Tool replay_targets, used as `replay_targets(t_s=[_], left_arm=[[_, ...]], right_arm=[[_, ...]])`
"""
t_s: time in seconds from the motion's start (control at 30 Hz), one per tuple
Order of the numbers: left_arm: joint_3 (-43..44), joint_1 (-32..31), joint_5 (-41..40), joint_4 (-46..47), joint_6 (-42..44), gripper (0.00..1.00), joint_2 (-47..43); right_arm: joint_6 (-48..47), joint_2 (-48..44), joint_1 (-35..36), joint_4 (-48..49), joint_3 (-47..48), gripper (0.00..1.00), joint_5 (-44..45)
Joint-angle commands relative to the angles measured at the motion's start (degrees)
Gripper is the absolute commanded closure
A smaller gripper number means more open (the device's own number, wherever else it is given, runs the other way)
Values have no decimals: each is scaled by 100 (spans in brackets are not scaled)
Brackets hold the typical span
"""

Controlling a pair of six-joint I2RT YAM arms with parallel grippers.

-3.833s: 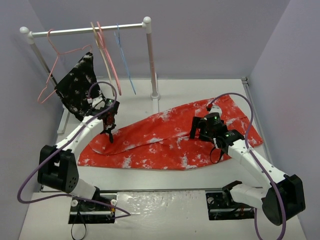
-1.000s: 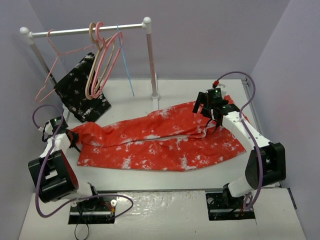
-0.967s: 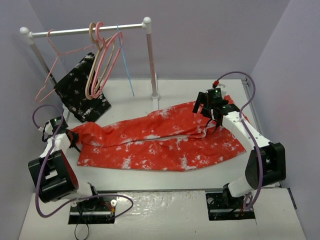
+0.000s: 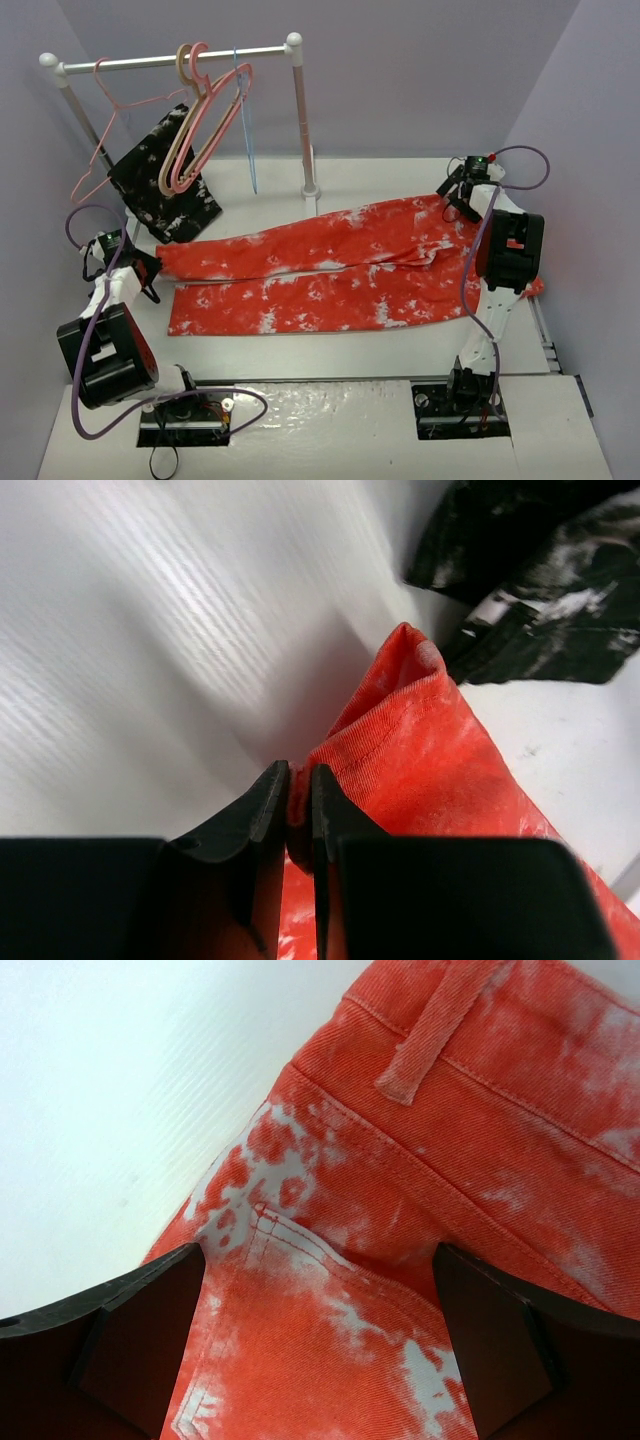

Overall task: Place the trousers on the hanger
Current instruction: Fold the trousers

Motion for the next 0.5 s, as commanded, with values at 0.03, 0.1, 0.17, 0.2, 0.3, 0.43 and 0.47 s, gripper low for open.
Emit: replay_targets(t_s=[0.03, 0.1, 0.17, 0.2, 0.3, 0.43, 0.47], left_arm=[[73, -5, 344, 647, -176, 96, -5], [12, -8, 361, 828, -211, 95, 36], [-18, -14, 385, 1059, -229, 95, 102], [-8, -26, 457, 1183, -218, 94, 153], [34, -37, 623, 1508, -177, 89, 446], [191, -32, 738, 1696, -45, 72, 764], [265, -27, 761, 1686, -4, 59, 746]], right_arm=[[-80, 224, -498, -344, -76, 3, 260], [-99, 186, -603, -347, -66, 3, 250], [-111, 126, -676, -353, -42, 3, 171], [-159, 70, -668, -365, 6, 3, 149], [-287, -107, -612, -371, 126, 3, -5], [-463, -711, -347, -388, 178, 3, -237], [-533, -861, -281, -393, 132, 3, -242]])
